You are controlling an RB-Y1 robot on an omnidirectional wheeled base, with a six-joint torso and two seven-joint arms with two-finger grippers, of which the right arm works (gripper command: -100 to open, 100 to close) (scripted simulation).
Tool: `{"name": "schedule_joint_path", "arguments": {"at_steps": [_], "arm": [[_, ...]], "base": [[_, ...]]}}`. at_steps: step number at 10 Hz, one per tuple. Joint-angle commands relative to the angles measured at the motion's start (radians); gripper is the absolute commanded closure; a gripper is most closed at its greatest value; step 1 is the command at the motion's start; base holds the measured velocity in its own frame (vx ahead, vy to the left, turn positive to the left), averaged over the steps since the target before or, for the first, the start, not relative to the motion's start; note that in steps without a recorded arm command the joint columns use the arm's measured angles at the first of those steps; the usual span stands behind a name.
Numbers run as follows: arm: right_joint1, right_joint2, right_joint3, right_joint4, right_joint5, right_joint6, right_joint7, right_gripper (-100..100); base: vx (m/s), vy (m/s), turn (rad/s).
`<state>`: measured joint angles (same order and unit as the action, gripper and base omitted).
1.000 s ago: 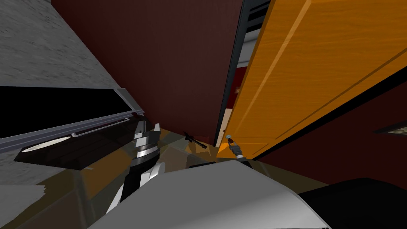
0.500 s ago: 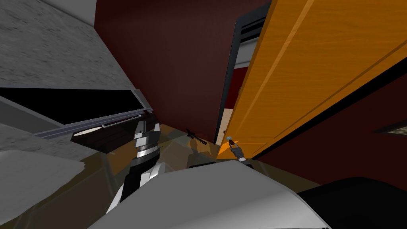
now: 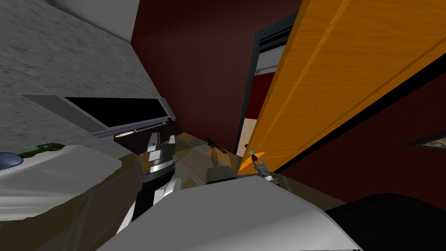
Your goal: Pull the door open
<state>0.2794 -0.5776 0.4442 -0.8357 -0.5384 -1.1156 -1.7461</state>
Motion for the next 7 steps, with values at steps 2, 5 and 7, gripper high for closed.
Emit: {"name": "schedule_joint_path", "arguments": {"at_steps": [2,5,7], "arm": [[0.001,-0.004,0.011,0.017,0.006,-0.018,-0.013,100],[-0.002,-0.011,0.023,0.041,0.012,-0.044,-0.030,100],[-0.004,-0.016,0.031,0.057,0.017,-0.062,-0.042,100]], "base": [[-0.146,-0.034,0.103],[-0.234,-0.068,0.183],[-0.232,-0.054,0.139]]}}
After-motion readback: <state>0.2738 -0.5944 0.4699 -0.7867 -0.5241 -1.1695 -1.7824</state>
